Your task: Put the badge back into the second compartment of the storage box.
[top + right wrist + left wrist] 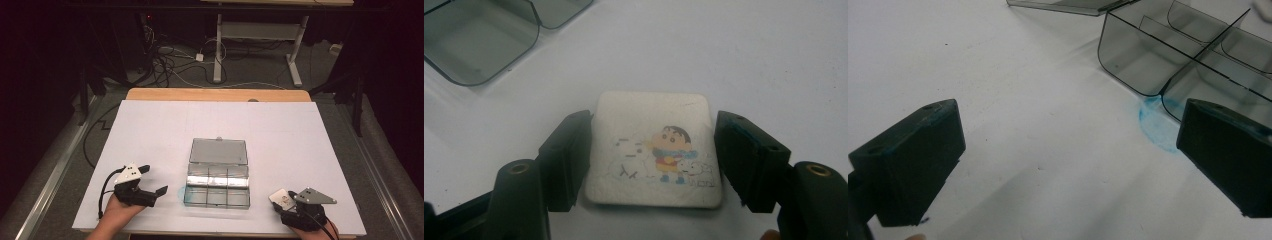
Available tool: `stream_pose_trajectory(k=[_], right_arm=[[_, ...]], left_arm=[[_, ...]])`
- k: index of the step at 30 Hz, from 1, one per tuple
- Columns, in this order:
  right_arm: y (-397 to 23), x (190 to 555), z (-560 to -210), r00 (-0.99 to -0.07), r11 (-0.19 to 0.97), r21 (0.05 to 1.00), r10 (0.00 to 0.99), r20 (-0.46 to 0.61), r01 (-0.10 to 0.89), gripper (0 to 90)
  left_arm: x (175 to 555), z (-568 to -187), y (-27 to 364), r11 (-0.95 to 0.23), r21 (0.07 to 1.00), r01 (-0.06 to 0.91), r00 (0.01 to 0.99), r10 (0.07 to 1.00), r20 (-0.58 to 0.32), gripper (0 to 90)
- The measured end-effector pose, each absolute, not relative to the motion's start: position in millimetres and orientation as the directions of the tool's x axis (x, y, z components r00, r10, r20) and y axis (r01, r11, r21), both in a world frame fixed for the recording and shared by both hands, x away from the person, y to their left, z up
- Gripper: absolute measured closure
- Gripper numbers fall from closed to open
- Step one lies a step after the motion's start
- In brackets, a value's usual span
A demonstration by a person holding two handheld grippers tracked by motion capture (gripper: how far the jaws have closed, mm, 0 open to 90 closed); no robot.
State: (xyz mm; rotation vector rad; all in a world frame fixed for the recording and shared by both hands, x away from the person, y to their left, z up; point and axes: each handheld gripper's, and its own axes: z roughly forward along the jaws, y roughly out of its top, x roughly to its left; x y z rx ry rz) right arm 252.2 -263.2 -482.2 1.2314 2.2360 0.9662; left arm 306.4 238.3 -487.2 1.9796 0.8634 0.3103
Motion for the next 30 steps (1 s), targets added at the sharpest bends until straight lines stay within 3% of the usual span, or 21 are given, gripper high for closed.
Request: stream_pose_trajectory(k=[30], right_arm=[[-231.0, 269.4, -476.1, -0.593, 0.402, 0.753, 0.805, -0.019, 0.521, 33.9]], left_arm=[[305.6, -487.5, 236.5, -0.342, 0.829, 0.443, 0.724, 0.681, -0.106, 0.0]])
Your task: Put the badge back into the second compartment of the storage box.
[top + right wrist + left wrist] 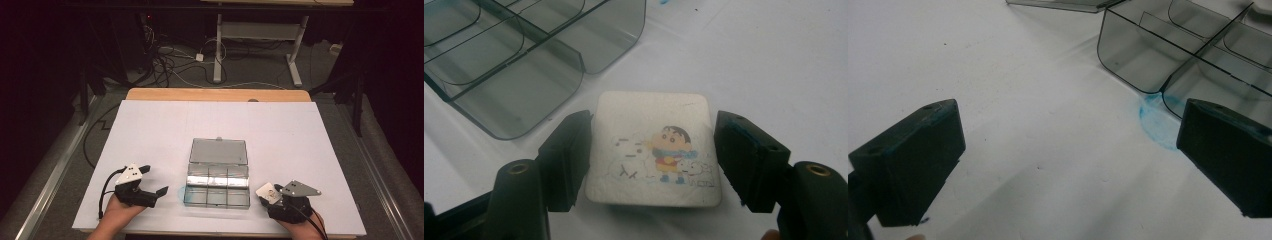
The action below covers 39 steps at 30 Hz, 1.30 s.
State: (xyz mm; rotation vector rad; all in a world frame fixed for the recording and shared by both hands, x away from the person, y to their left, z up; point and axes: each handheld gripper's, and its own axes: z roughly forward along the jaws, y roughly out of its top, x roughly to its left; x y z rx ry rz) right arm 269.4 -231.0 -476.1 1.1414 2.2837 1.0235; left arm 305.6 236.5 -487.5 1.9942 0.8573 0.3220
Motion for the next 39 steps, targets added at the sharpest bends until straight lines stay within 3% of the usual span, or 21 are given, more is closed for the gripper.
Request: stream_pose_trajectory(k=[39], right_arm=[[-235.9, 271.4, -445.1, -0.615, 0.387, 0.807, 0.788, -0.037, 0.447, 34.0]], left_arm=[[300.8, -487.3, 237.2, -0.344, 0.843, 0.414, 0.737, 0.670, -0.089, 0.0]])
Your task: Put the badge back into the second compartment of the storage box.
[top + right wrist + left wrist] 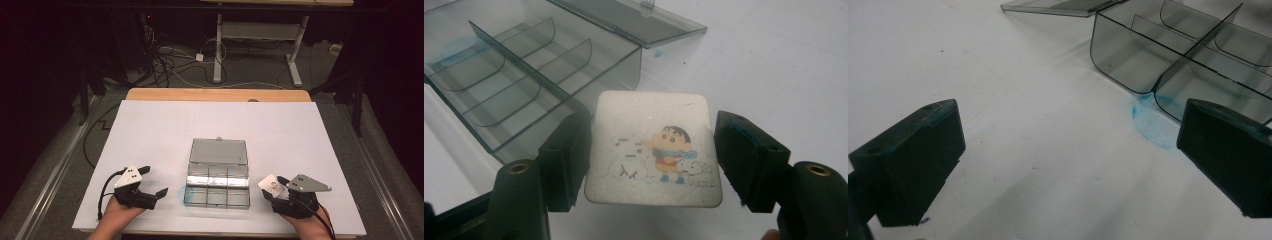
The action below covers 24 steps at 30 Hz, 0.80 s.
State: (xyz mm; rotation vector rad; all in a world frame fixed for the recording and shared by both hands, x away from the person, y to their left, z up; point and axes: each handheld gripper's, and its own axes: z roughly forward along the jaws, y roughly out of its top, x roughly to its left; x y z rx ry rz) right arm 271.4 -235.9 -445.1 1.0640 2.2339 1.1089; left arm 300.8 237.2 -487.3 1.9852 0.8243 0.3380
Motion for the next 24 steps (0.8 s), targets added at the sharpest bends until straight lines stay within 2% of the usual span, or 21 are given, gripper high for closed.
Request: stream_pose_trajectory(k=[24], right_arm=[[-176.1, 288.4, -425.3, -0.714, 0.444, 0.816, 0.698, -0.056, 0.370, 33.9]], left_arm=[[301.0, -487.3, 237.3, -0.348, 0.842, 0.411, 0.747, 0.659, -0.093, 0.0]])
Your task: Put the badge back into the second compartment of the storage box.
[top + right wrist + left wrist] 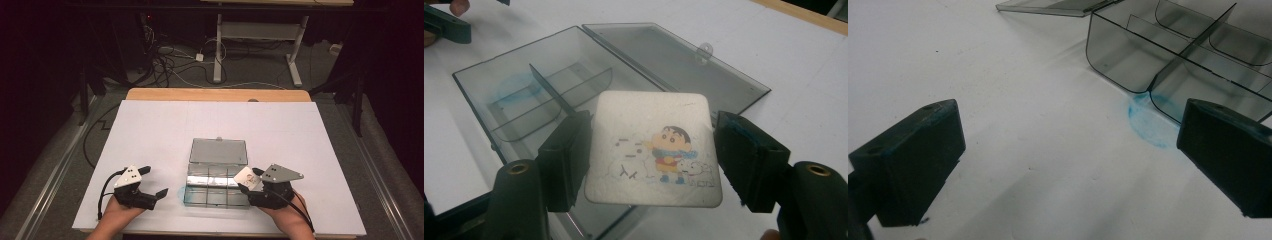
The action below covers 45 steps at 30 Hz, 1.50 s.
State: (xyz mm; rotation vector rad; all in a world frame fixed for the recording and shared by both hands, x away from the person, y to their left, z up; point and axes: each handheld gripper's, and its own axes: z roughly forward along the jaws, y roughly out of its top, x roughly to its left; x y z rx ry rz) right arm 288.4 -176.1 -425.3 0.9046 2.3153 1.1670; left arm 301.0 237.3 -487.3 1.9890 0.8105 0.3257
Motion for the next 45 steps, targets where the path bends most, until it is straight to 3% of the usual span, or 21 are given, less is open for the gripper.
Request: stream_pose_trajectory(k=[18, 45], right_arm=[[-141.5, 298.4, -432.4, -0.748, 0.475, 0.789, 0.663, -0.031, 0.388, 33.9], [-84.8, 314.9, -429.6, -0.826, 0.543, 0.772, 0.562, -0.042, 0.330, 33.8]], left_arm=[[301.5, -487.4, 237.0, -0.349, 0.839, 0.417, 0.744, 0.662, -0.094, 0.0], [301.2, -487.3, 237.9, -0.346, 0.845, 0.408, 0.756, 0.647, -0.100, 0.0]])
